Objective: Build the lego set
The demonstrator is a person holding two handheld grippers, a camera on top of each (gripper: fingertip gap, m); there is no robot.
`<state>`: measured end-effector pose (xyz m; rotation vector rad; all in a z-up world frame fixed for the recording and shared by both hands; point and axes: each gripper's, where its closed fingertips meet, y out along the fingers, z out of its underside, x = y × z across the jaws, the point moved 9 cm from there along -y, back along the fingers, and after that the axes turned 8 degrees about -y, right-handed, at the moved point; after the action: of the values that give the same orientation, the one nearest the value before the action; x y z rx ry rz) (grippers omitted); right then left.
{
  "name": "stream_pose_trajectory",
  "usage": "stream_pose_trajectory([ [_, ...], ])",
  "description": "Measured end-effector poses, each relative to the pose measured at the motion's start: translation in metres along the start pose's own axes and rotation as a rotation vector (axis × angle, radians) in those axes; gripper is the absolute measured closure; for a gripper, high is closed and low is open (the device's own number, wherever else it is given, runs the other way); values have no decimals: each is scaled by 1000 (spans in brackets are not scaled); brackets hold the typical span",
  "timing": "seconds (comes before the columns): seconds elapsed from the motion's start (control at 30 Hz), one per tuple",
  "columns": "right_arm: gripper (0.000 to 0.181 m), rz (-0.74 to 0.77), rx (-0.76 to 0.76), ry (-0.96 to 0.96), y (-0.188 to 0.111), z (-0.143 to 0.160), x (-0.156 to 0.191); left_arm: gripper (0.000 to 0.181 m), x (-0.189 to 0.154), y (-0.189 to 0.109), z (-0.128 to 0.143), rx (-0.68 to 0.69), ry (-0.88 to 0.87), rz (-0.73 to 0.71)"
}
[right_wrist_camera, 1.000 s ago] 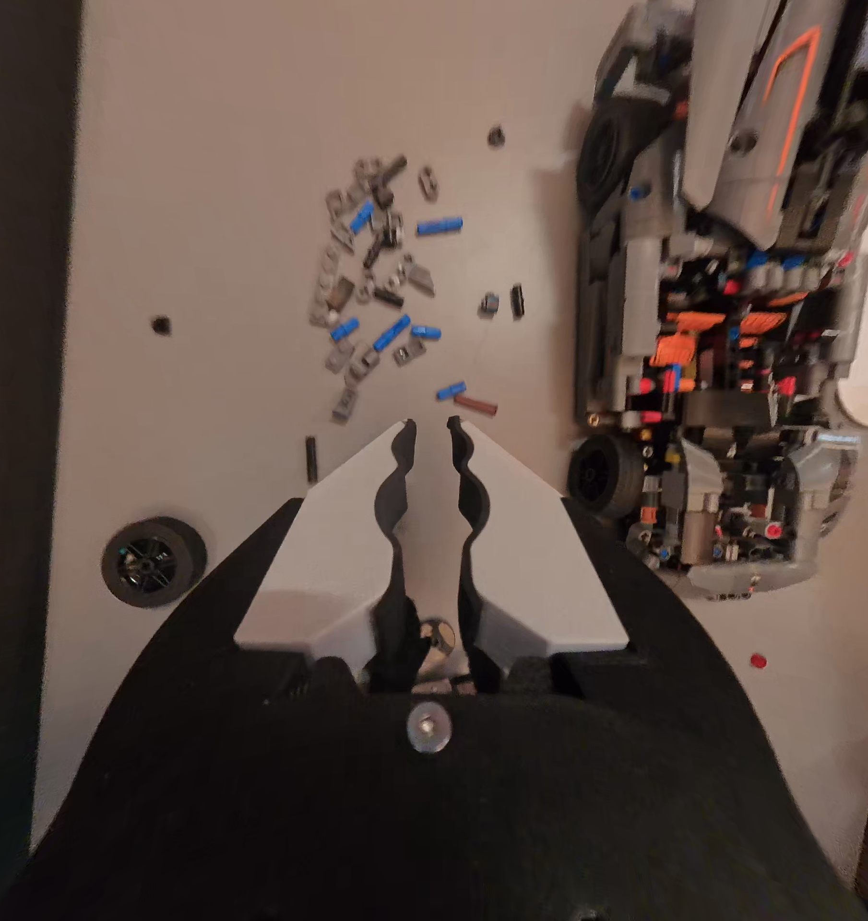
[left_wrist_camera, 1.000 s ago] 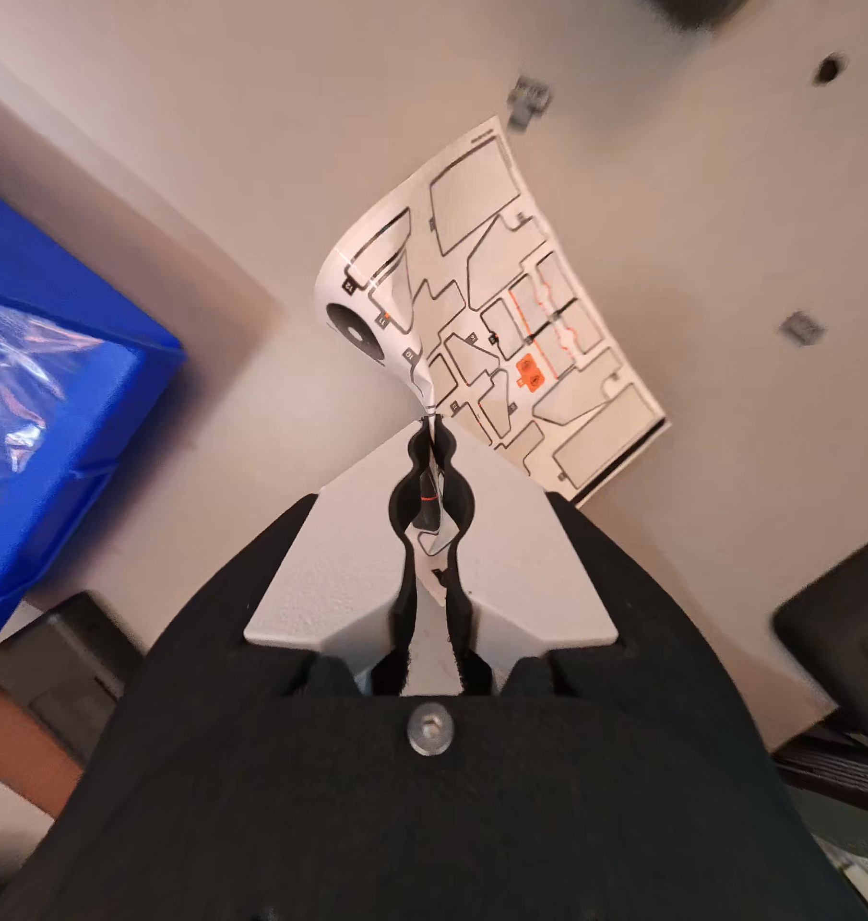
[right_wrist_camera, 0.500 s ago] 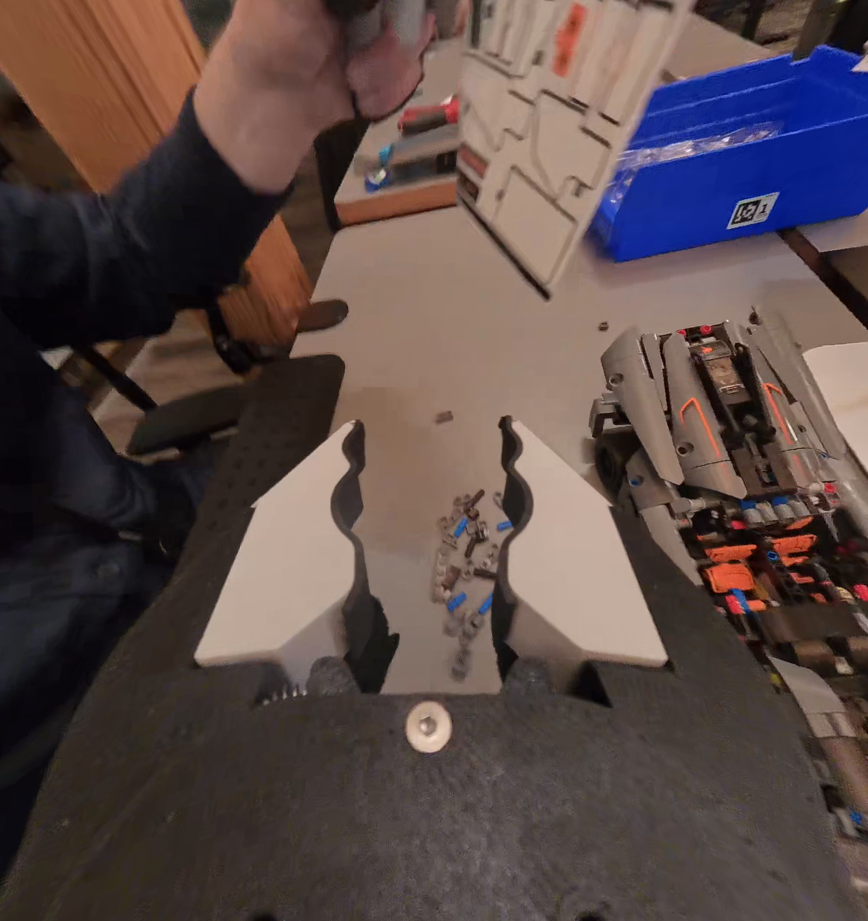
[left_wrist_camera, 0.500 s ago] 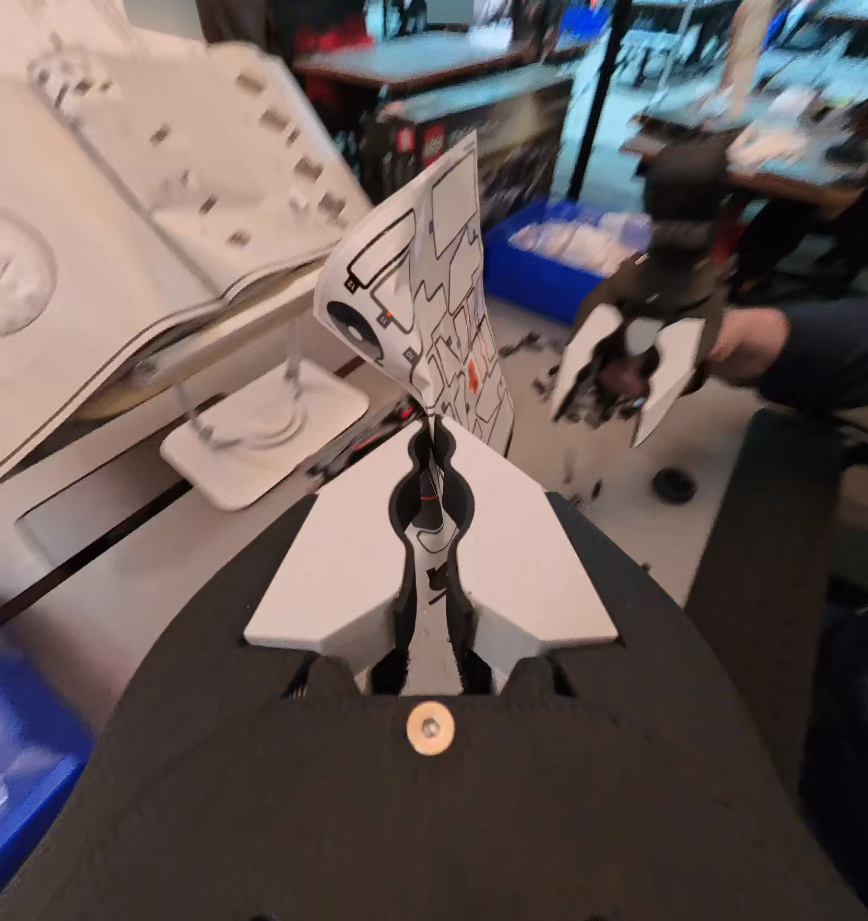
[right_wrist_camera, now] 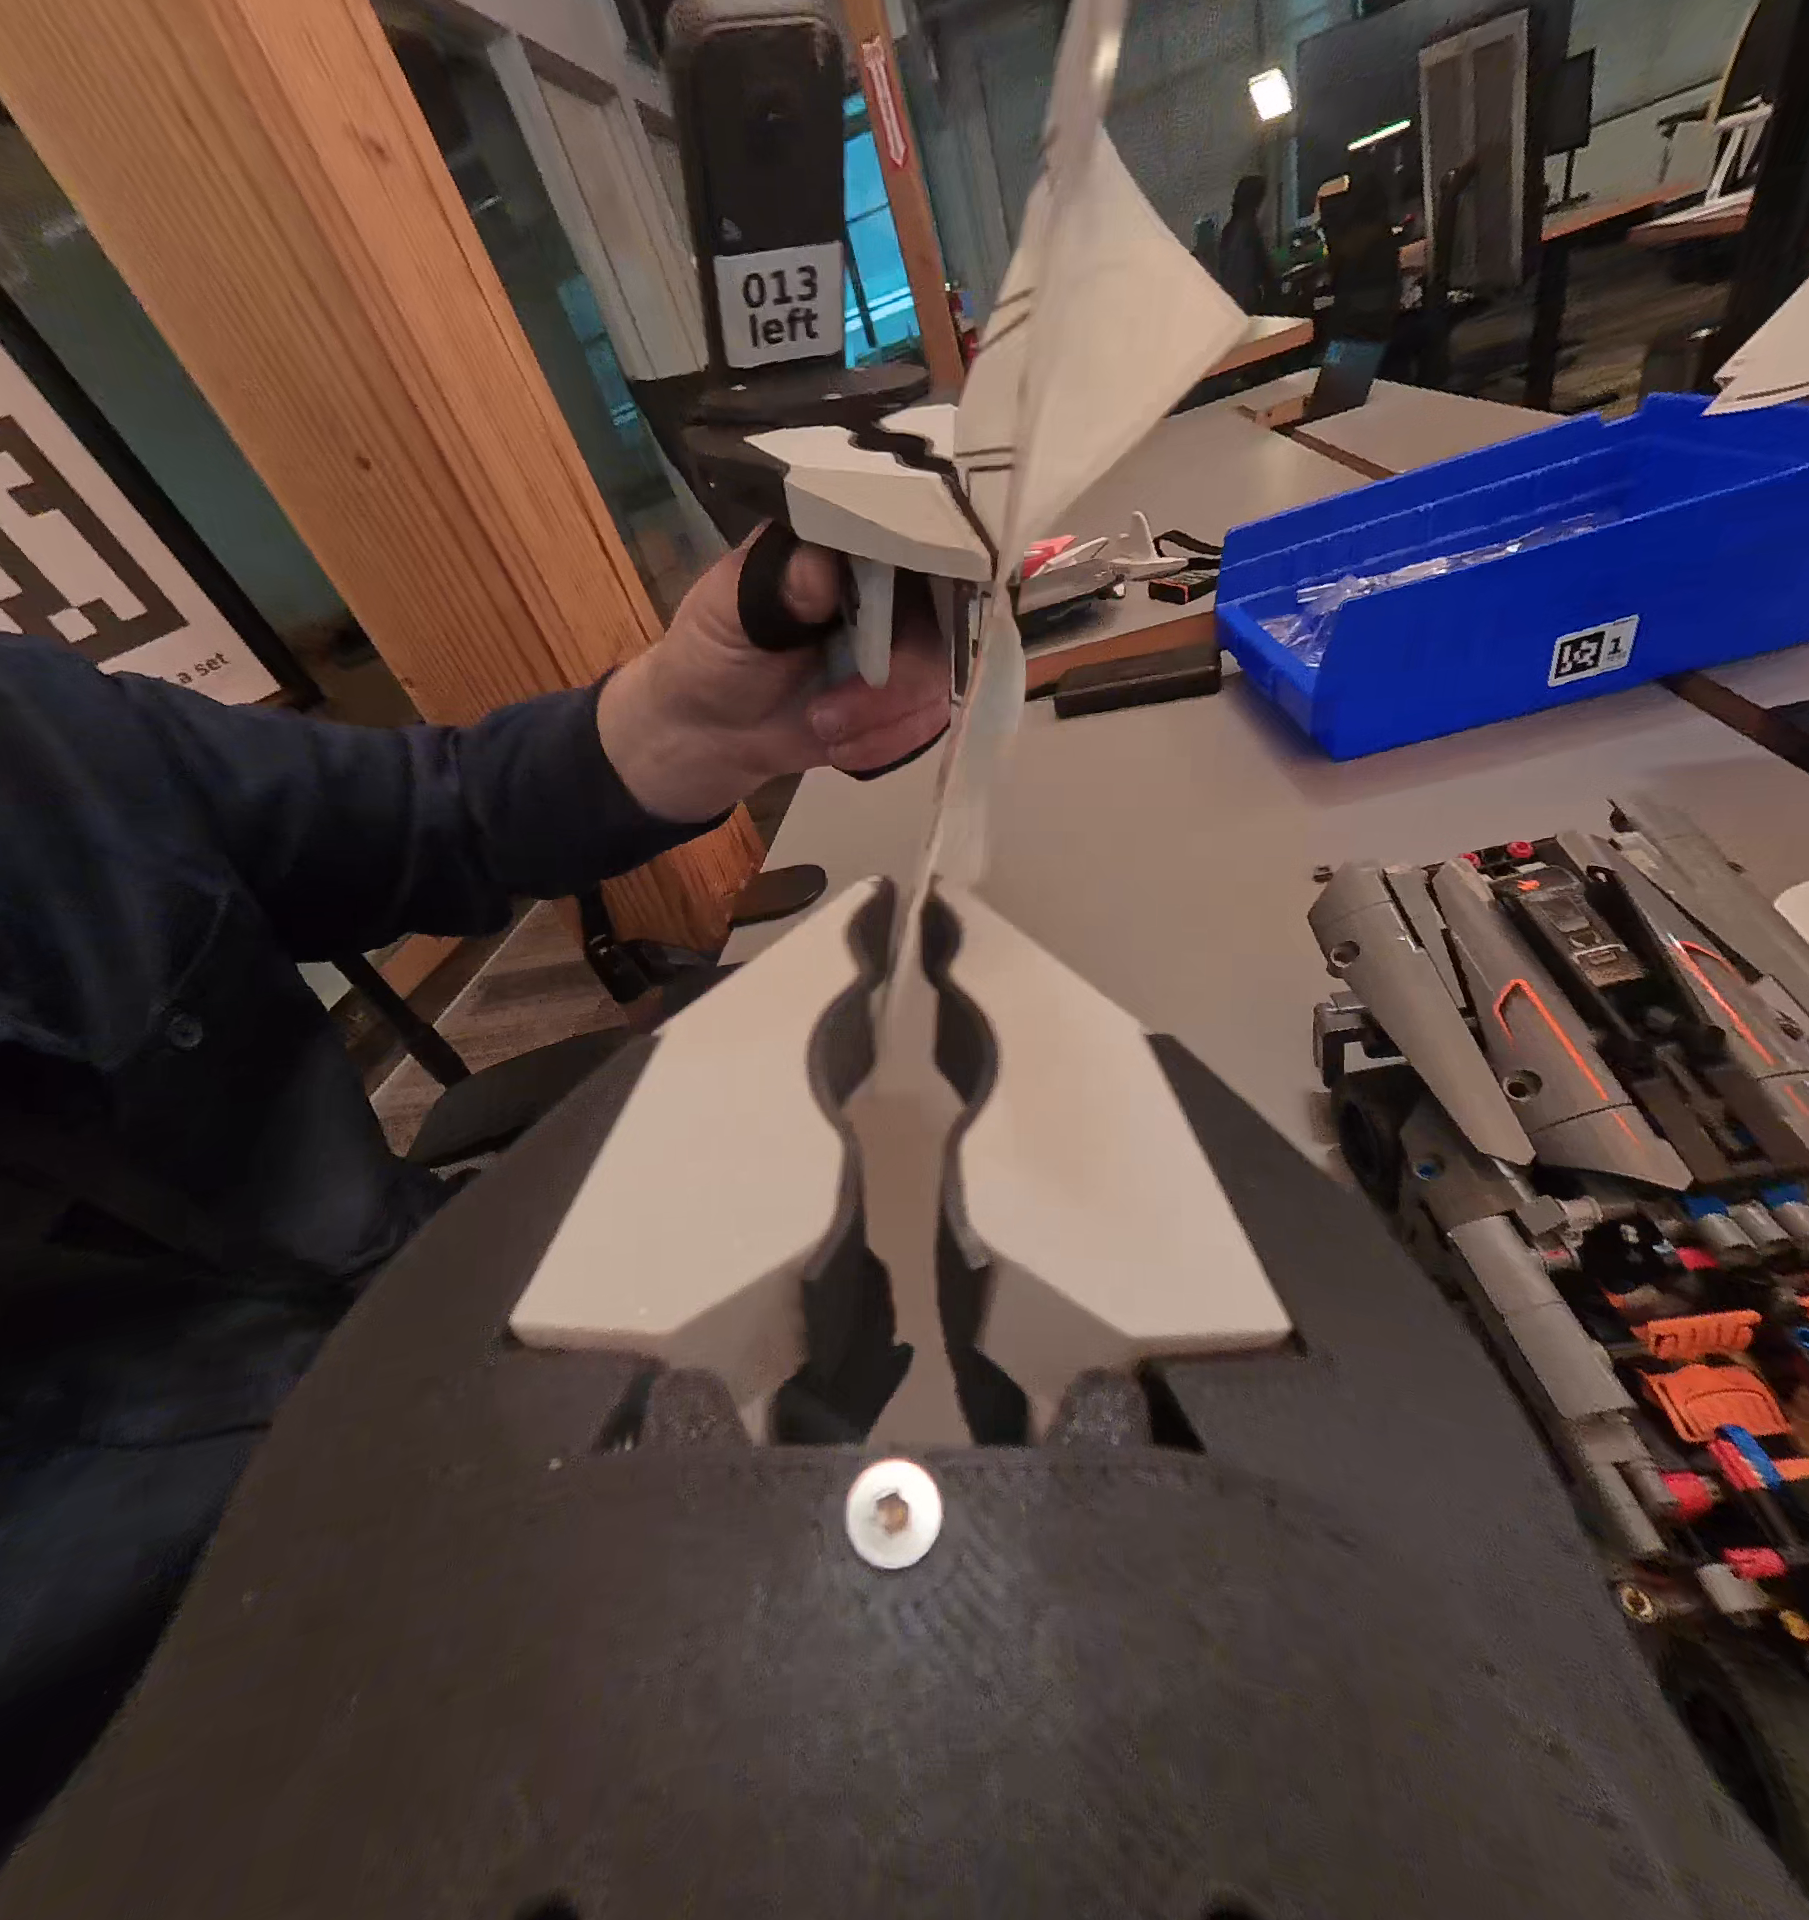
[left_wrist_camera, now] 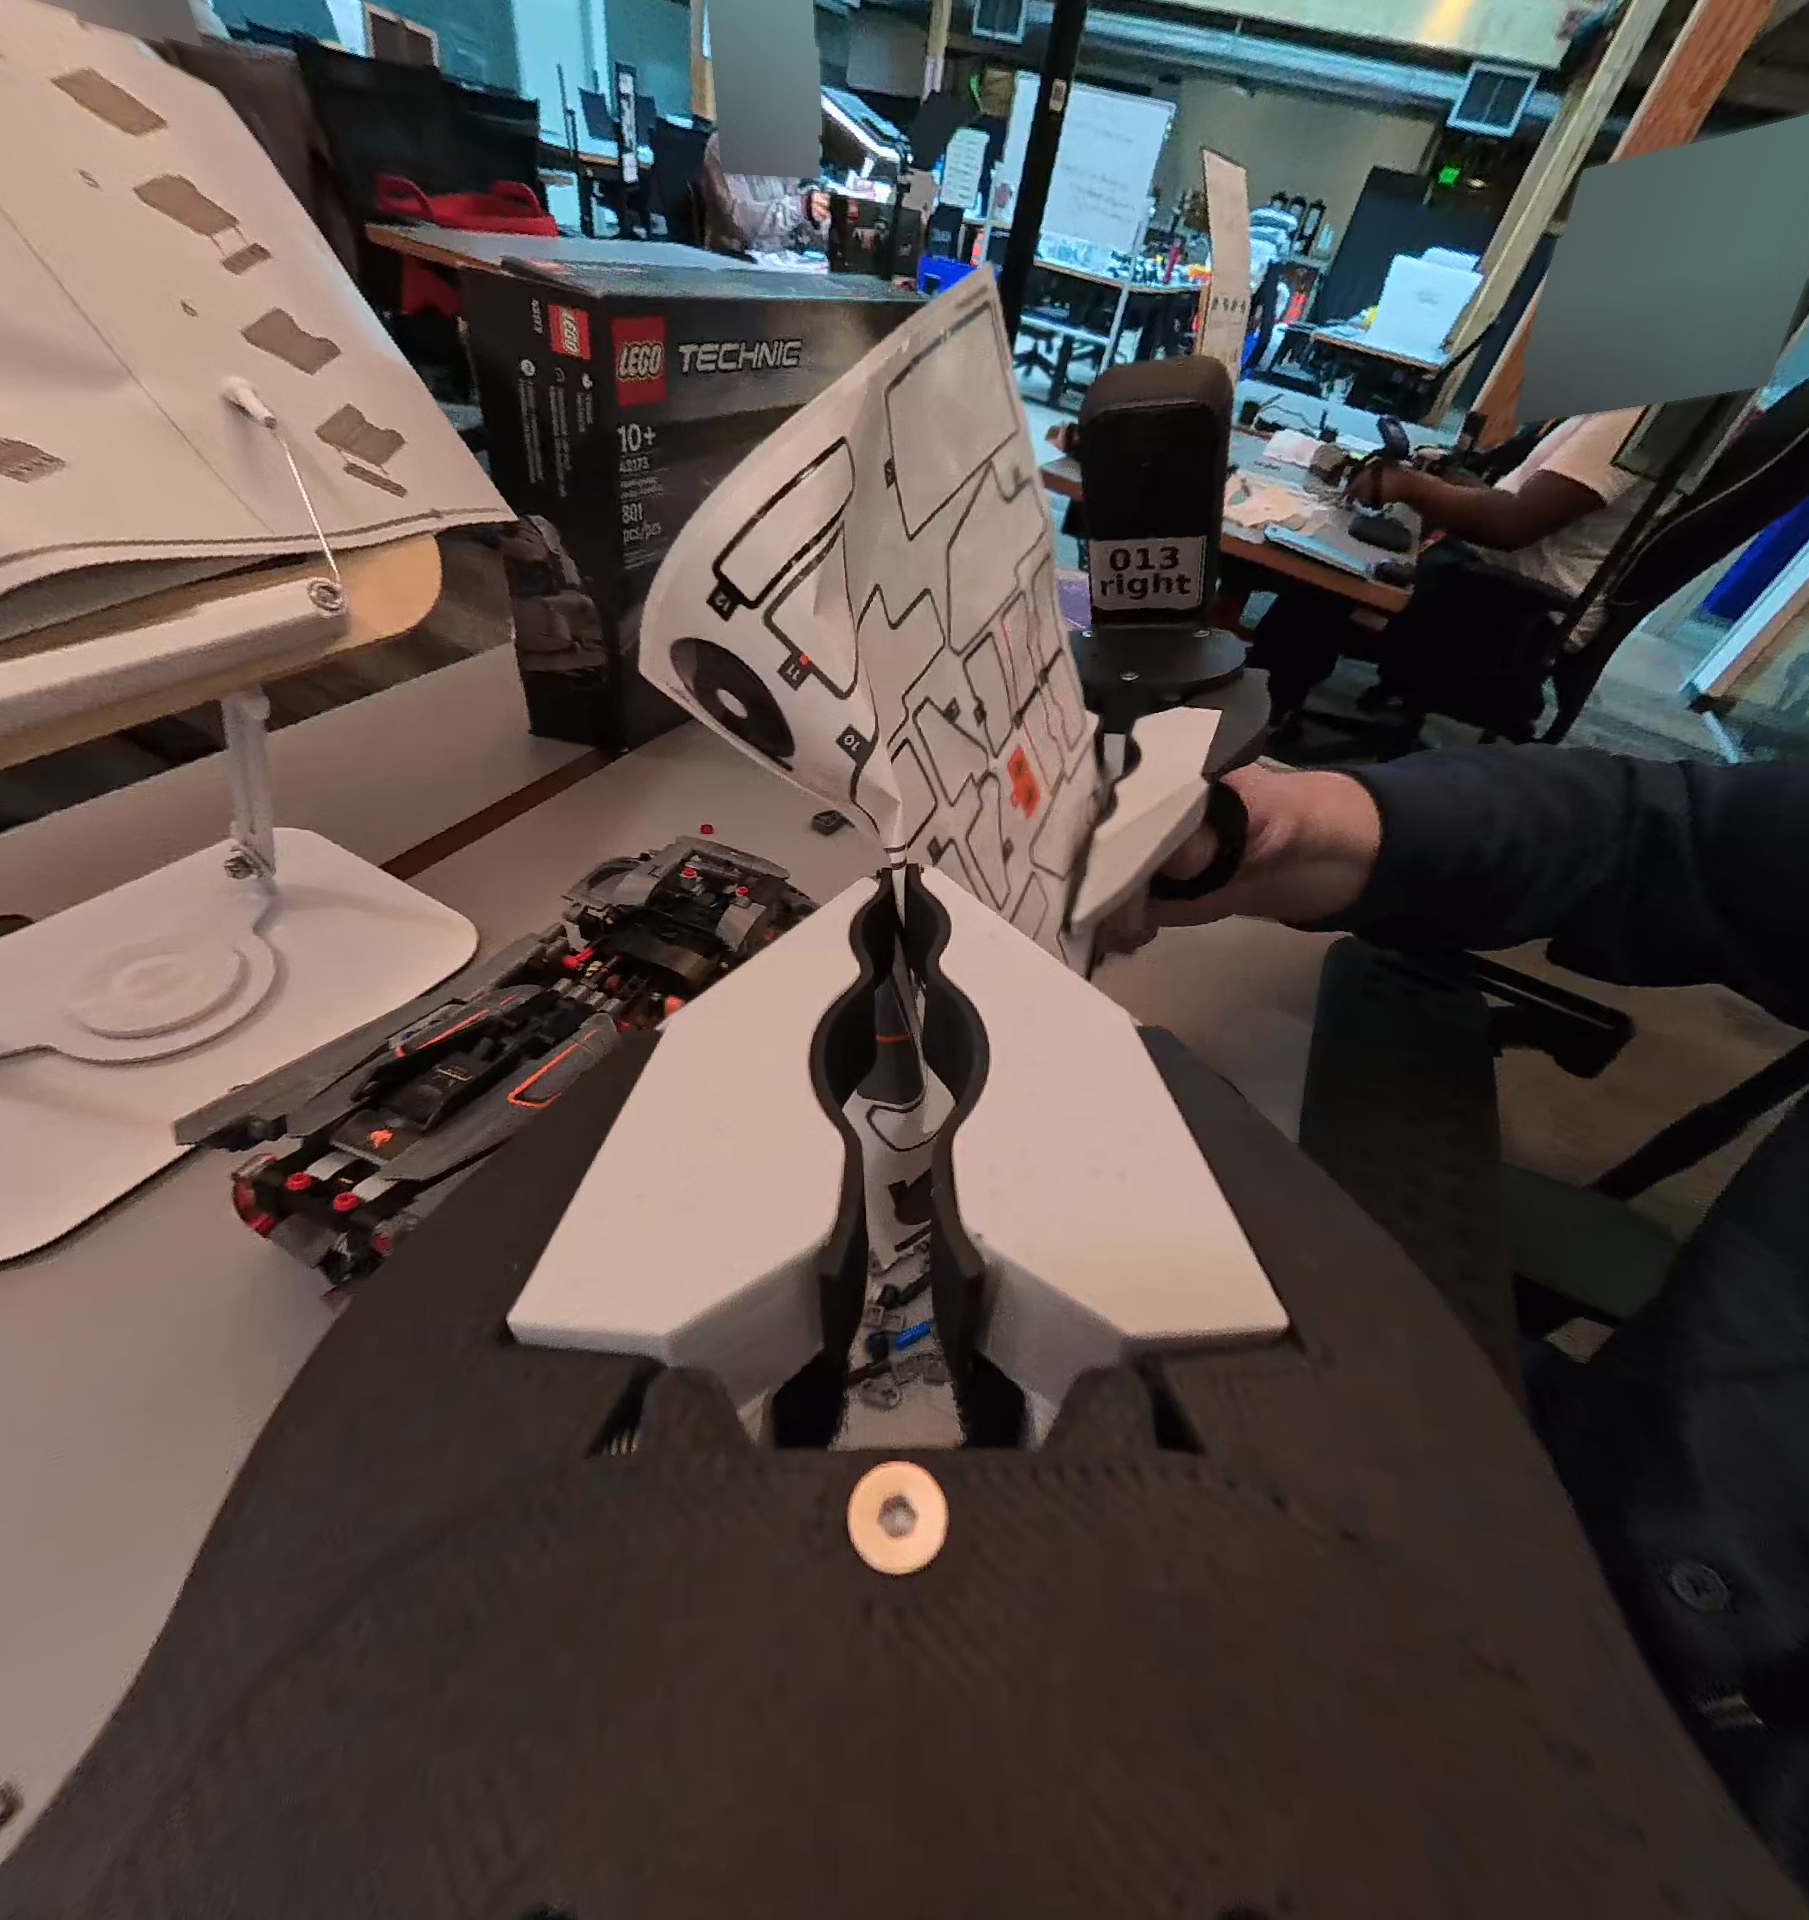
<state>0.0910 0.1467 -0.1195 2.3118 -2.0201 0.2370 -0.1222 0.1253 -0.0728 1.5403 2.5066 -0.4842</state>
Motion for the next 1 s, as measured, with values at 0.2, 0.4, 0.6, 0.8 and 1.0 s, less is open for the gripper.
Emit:
stream_pose_trajectory([
  [0.2,181,7,-29,-52,-8,-8,2,146,12,4,10,-21,-27,23],
  [0.4,181,4,-86,-50,-21,-16,-1,119,35,14,33,-27,-337,307],
  [0.6,181,18,-111,-28,-30,-16,-9,136,16,27,44,-11,-358,494],
  [0.8,181,-20,-97,17,-31,-16,-11,181,3,27,39,-54,-267,480],
  [1.0,159,100,-92,22,-33,-17,-18,181,-6,24,35,-86,-207,477],
])
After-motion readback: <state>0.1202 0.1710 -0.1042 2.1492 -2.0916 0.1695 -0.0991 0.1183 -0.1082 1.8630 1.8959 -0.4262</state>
